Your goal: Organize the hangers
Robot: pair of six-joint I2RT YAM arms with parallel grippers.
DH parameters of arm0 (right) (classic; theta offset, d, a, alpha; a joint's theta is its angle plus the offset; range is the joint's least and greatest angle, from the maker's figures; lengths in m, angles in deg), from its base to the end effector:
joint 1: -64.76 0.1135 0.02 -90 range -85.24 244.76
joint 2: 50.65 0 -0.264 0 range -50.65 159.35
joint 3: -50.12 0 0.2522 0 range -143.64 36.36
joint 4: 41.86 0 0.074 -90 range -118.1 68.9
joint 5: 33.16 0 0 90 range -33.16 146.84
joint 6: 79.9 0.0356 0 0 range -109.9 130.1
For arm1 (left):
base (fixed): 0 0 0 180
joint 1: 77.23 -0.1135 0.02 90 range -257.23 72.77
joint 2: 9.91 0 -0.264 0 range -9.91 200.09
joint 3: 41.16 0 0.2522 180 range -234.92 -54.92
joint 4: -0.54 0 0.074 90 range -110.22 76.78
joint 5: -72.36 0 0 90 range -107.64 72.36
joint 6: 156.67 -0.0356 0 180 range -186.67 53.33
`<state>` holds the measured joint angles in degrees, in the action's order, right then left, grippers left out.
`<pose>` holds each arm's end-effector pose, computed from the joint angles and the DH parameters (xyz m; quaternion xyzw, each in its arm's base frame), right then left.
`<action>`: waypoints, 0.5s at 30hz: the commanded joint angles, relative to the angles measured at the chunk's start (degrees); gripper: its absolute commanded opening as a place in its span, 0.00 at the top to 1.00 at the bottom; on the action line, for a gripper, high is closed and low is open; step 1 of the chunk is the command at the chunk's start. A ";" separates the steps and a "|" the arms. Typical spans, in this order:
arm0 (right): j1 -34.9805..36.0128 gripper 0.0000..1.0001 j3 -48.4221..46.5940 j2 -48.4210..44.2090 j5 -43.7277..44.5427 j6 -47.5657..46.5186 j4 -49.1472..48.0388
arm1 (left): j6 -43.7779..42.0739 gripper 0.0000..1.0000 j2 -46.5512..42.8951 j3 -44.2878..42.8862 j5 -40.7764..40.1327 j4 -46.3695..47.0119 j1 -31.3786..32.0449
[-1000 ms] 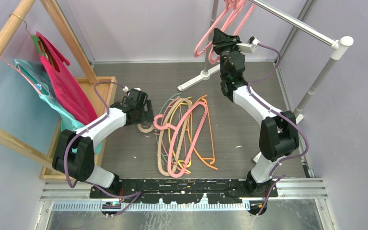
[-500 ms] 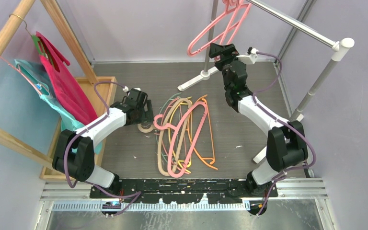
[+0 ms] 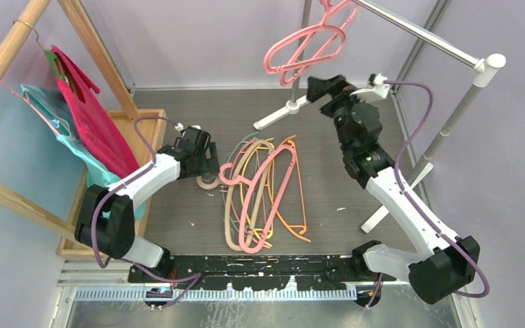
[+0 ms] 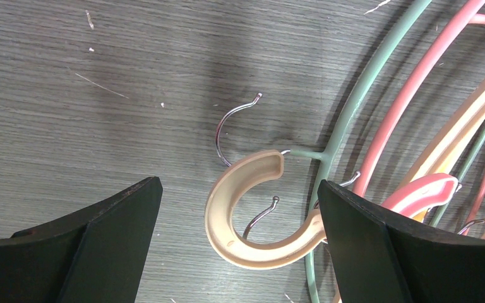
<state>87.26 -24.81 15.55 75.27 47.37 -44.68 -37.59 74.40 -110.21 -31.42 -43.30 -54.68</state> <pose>0.2522 0.0923 0.4149 0.2033 0.6031 0.2932 0.7134 0.2738 -0.1045 0.2167 -0.0864 0.9535 -0.0111 0.2884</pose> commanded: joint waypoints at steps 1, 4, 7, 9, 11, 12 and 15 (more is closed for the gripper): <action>8.74 0.00 3.79 -2.47 5.42 -9.09 19.97 | -0.11 0.02 -0.69 -1.16 -1.25 1.01 0.23; 18.10 0.02 9.72 -5.30 11.87 -9.32 26.61 | -0.25 0.02 -0.34 -1.47 -1.18 0.69 0.23; 27.14 0.05 12.88 -3.97 14.33 -5.98 33.46 | -0.21 0.02 0.12 -1.53 -0.94 0.93 0.22; 31.97 0.06 13.34 -0.64 13.79 -4.45 36.20 | -0.10 0.02 0.52 -1.56 -0.98 1.08 0.22; 35.51 0.06 12.32 3.67 11.39 -3.56 37.07 | -0.03 0.02 0.81 -1.51 -1.02 1.24 0.26; 36.87 0.06 11.29 6.43 10.33 -3.33 36.95 | 0.02 0.02 0.93 -1.49 -1.07 1.23 0.21; 39.32 0.07 7.66 12.19 7.19 -2.68 34.49 | 0.17 0.02 1.20 -1.41 -1.15 1.28 0.24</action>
<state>123.96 -11.70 22.69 84.65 42.59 -9.43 -37.59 75.39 -110.21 -31.42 -43.26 -54.68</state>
